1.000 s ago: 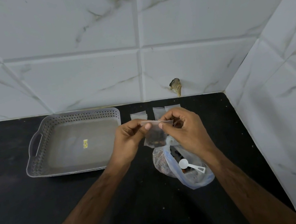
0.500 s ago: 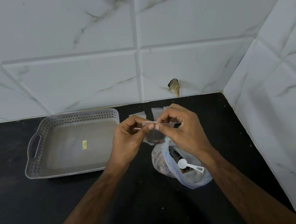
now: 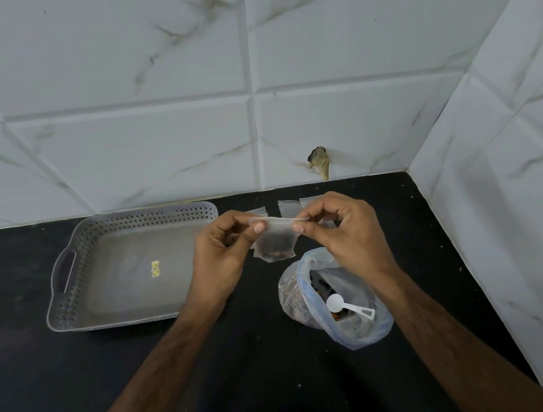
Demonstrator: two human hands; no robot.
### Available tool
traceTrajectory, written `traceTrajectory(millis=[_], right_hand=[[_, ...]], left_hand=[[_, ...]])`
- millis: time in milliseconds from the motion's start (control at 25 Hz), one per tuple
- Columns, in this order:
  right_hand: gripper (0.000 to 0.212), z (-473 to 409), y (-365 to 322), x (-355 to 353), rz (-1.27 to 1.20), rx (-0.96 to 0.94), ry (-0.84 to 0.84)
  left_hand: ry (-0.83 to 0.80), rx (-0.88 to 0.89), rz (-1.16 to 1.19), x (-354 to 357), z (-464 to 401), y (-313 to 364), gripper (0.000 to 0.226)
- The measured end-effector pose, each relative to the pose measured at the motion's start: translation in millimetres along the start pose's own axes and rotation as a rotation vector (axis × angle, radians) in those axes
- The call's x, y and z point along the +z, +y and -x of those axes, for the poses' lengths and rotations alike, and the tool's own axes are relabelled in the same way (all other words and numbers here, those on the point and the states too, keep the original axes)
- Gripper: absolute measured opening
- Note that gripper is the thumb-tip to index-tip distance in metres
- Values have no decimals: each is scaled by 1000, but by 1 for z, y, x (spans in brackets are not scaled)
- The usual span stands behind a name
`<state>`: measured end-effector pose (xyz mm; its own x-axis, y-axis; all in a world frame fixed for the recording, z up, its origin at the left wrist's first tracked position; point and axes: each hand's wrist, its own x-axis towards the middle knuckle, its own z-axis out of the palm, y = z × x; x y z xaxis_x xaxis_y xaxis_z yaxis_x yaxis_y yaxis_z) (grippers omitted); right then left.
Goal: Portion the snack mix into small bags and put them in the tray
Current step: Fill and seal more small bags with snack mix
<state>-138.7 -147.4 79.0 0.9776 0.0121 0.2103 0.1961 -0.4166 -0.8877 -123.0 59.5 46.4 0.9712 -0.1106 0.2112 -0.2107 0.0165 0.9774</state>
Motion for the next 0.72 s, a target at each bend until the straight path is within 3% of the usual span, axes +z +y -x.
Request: traceTrajectory(millis=[120, 400, 720], right_hand=[[8, 2, -1, 2, 73, -54, -17], [10, 5, -2, 5, 9, -81, -77], [8, 4, -2, 2, 38, -90, -1]], left_hand=[[-72, 36, -180, 3, 0, 2, 14], [-6, 54, -182, 14, -2, 10, 7], [70, 104, -300, 2, 2, 8, 12]])
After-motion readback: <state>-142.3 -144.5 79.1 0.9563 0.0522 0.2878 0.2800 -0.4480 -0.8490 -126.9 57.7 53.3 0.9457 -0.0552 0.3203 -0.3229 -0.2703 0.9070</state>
